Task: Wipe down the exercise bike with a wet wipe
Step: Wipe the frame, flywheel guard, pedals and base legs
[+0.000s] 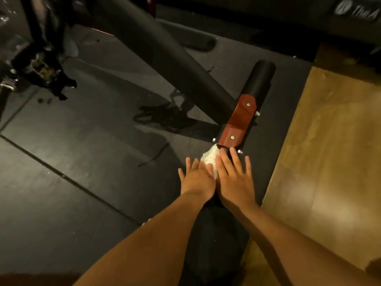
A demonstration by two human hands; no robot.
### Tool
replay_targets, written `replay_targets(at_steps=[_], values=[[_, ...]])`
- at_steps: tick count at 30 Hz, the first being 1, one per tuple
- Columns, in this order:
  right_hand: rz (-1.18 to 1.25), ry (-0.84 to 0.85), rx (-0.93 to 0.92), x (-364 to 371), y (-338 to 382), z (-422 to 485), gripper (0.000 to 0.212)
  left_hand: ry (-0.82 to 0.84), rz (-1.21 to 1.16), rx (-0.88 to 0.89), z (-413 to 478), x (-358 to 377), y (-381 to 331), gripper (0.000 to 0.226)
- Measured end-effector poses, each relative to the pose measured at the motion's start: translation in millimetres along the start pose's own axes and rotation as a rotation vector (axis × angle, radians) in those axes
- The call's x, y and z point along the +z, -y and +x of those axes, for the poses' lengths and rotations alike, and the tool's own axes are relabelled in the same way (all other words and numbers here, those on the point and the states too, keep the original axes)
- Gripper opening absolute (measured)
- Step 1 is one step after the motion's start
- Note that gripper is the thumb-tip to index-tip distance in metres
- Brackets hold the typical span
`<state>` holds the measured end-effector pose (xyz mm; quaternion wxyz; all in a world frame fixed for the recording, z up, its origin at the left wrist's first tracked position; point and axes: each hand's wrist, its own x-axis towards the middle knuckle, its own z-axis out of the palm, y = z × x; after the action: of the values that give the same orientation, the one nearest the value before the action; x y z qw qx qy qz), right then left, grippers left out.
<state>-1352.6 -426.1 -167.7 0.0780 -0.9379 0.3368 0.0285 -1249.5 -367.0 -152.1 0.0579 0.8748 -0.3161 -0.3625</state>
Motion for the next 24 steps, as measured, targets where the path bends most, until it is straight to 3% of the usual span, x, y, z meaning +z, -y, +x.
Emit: replay_targets(at_steps=[3,5,8,11,13,16,19,24], values=[[-0.090,-0.063,-0.021,-21.4,-18.5,27.9,0.052,-0.061,0.066,0.098,20.7,-12.8,-20.1,0.067],[-0.118,-0.190,-0.118,-34.3,-32.5,48.4,0.034,-0.147,0.011,0.256,37.8,-13.7,-35.3,0.071],[-0.117,-0.208,-0.294,-28.5,-44.3,58.8,0.020,-0.303,-0.186,0.344,40.3,-5.4,-33.9,0.056],[0.116,-0.153,-0.141,-17.0,-44.0,55.7,0.008,-0.572,-0.050,0.345,32.3,1.3,-30.7,0.041],[0.368,-0.235,0.038,-23.4,-42.9,58.8,0.009,-0.674,-0.037,0.418,29.9,1.9,-35.1,0.045],[0.435,-0.295,0.150,-36.5,-52.4,65.8,0.012,-0.643,-0.022,0.436,33.9,-6.6,-45.6,0.051],[0.144,-0.266,-0.041,-34.9,-58.8,64.4,0.045,-0.586,-0.016,0.340,44.3,-16.2,-52.8,0.051],[0.015,-0.119,-0.289,-19.1,-39.3,48.3,0.053,-0.252,-0.185,0.260,29.2,-0.1,-28.3,0.034]])
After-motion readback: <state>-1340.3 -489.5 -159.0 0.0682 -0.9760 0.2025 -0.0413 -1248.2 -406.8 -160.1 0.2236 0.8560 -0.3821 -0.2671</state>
